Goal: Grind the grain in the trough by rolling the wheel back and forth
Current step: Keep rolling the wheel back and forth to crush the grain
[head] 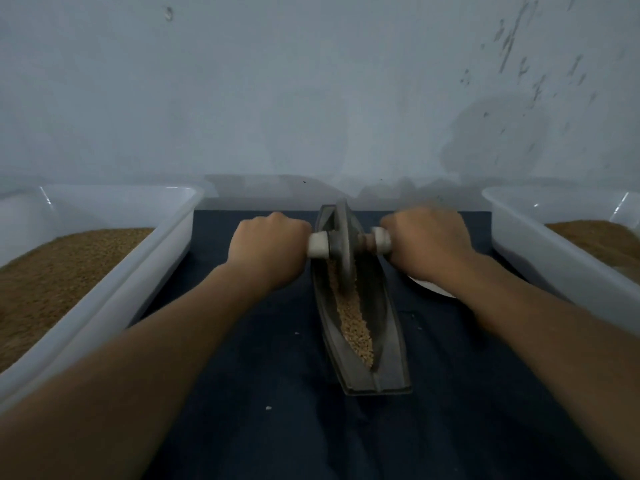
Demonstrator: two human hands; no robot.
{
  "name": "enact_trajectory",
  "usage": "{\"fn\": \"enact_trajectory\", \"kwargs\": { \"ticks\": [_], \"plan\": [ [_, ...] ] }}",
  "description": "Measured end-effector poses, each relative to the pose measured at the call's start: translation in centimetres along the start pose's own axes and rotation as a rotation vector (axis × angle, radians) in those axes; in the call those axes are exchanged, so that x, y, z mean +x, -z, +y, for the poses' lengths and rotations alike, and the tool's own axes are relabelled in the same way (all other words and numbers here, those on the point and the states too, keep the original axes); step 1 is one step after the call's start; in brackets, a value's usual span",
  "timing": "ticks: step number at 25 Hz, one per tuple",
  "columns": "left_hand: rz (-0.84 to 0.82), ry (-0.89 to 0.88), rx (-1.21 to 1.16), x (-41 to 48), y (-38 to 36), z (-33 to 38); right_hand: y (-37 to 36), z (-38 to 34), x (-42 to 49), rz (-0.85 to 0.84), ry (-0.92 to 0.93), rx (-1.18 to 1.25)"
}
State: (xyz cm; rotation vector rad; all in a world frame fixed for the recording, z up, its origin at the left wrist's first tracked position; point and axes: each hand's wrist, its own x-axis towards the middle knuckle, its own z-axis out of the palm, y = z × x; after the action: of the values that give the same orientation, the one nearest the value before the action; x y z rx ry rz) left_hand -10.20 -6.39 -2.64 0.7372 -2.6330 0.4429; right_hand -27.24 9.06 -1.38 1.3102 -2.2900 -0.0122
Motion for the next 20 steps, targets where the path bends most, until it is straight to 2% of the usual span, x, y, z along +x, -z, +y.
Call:
{"fn": "enact_trajectory", "kwargs": {
  "ticks": [5, 9, 11, 15, 17, 20],
  "plan": [
    [0.206, -0.164, 0.134, -5.4, 2.2, 0.4, 1.0, 0.8, -7.6, 0.197, 0.092, -0.041],
    [0.11, -0.08, 0.146, -3.9, 0.8, 0.9, -0.1, 0.6, -5.6, 0.111, 0.049, -0.028],
    [0.101, -0.029, 0.135, -1.1, 0.0, 0.8, -1.3, 0.4, -2.6, 0.073, -0.028, 0.055],
    [0.016, -0.028, 0.125, 1.6, 0.7, 0.6, -1.1, 0.0, -0.3, -0.005, -0.09, 0.099],
    [0.038, -0.068, 0.099, -0.4, 0.9, 0.6, -0.6, 0.3, -2.4, 0.007, -0.054, 0.062],
    [0.162, -0.174, 0.09, -5.1, 1.9, 0.6, 1.3, 0.5, -6.7, 0.143, 0.095, -0.064]
  ]
}}
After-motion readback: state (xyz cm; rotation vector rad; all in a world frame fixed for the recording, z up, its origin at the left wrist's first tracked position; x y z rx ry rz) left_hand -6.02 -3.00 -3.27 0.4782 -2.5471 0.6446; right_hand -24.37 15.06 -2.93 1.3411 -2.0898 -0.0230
